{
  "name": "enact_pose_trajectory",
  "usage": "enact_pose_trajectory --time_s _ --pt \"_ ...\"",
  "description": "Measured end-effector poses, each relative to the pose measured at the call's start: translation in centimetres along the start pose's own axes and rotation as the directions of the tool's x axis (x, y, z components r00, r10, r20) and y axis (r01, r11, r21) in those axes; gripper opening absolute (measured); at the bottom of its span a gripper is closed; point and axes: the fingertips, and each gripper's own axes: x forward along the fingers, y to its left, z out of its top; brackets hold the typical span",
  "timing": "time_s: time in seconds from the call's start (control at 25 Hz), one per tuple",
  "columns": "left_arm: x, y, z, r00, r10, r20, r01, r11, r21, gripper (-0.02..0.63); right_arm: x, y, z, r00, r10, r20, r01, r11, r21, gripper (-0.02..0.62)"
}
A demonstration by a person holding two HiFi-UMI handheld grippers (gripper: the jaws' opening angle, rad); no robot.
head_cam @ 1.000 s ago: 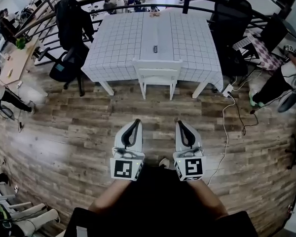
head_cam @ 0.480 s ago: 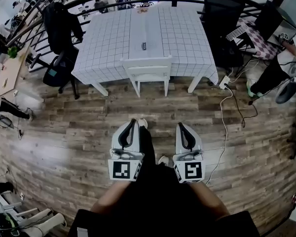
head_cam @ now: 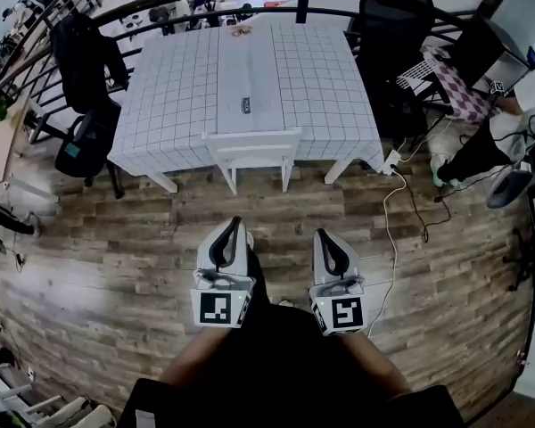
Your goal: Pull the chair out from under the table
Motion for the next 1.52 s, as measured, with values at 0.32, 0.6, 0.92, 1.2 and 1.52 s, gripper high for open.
enact_pose_trajectory --time_s 0.32,0.6,0.92,1.2,1.52 --pt "7.1 8.1 -1.5 0.998 0.012 -0.056 -0.014 0.999 -0.041 0.011 12.1 0.6 0.3 0.998 0.039 -0.059 -0.038 0.999 0.01 -0.003" --pt "13.2 14.4 -3.5 0.996 0.002 -0.09 -0.009 0.997 -0.077 0.011 22.4 1.9 0.1 0.993 0.061 -0.102 -0.063 0.998 -0.013 -0.002" --pt "16.5 17.6 -3.7 0.997 -0.033 -0.068 0.025 0.994 -0.108 0.011 28.7 2.6 2.2 0.998 0.035 -0.045 -0.037 0.999 -0.039 -0.002" --pt "19.6 21.9 -3.1 0.998 -0.028 -0.056 0.021 0.993 -0.114 0.011 33.4 3.0 3.6 0.998 0.021 -0.053 -0.024 0.999 -0.046 -0.002" --pt "21.8 22.8 -3.4 0.994 -0.011 -0.107 -0.003 0.991 -0.132 0.011 35.5 3.4 3.9 0.993 0.08 -0.086 -0.082 0.997 -0.012 -0.002"
